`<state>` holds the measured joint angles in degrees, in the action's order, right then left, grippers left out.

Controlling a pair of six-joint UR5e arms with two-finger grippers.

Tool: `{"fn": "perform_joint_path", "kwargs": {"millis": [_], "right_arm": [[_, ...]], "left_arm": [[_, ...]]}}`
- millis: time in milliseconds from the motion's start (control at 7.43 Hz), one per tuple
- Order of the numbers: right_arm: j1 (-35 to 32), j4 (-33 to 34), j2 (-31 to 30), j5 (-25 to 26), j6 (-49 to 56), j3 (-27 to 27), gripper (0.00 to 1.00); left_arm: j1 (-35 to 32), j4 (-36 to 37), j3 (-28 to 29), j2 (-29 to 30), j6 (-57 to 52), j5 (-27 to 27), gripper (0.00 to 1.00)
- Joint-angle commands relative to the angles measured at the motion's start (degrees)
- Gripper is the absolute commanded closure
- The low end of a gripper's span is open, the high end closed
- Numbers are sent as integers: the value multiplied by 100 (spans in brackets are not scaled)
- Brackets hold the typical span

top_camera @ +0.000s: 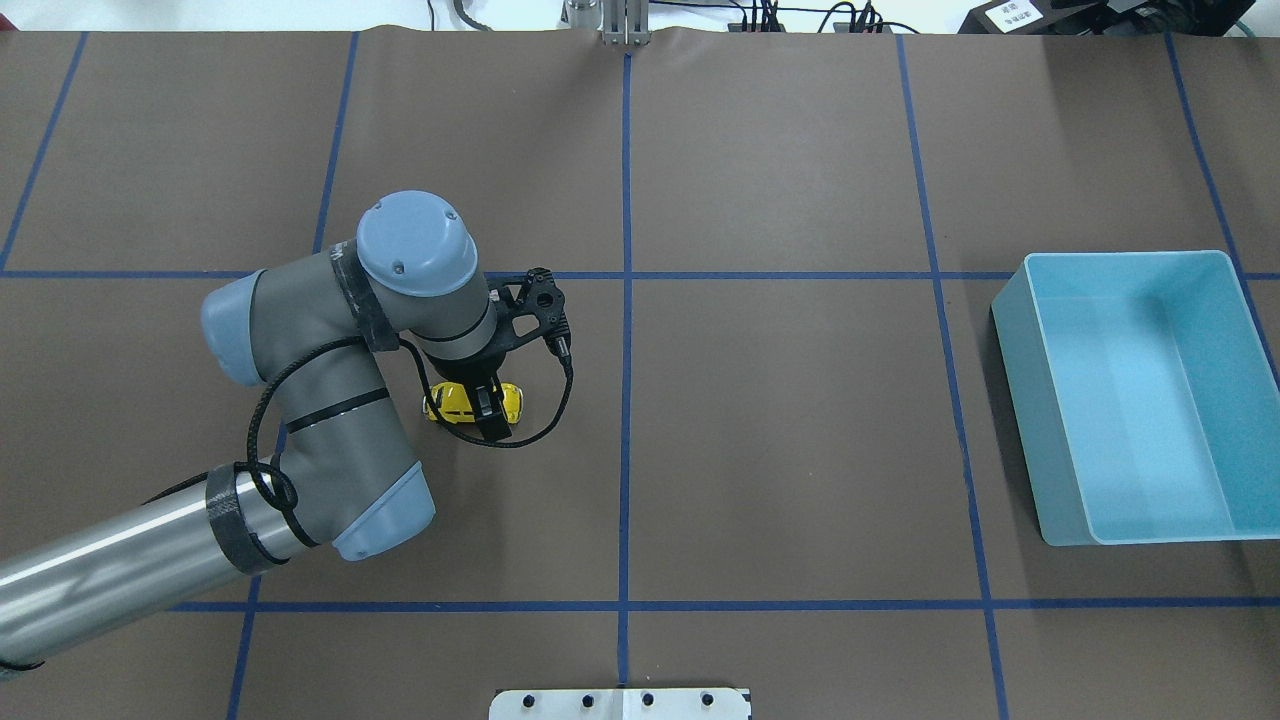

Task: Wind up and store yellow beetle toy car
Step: 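Move the left gripper down over the yellow beetle car and grasp it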

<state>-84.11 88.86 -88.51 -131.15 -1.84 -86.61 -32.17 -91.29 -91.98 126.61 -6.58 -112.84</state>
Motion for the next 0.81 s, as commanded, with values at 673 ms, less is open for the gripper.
{"fn": "perform_joint_path", "kwargs": {"millis": [673], "right_arm": [[0,0,9,-7,0,-5,0]], "left_arm": [[62,-460,417,4,-467,192,5]]}}
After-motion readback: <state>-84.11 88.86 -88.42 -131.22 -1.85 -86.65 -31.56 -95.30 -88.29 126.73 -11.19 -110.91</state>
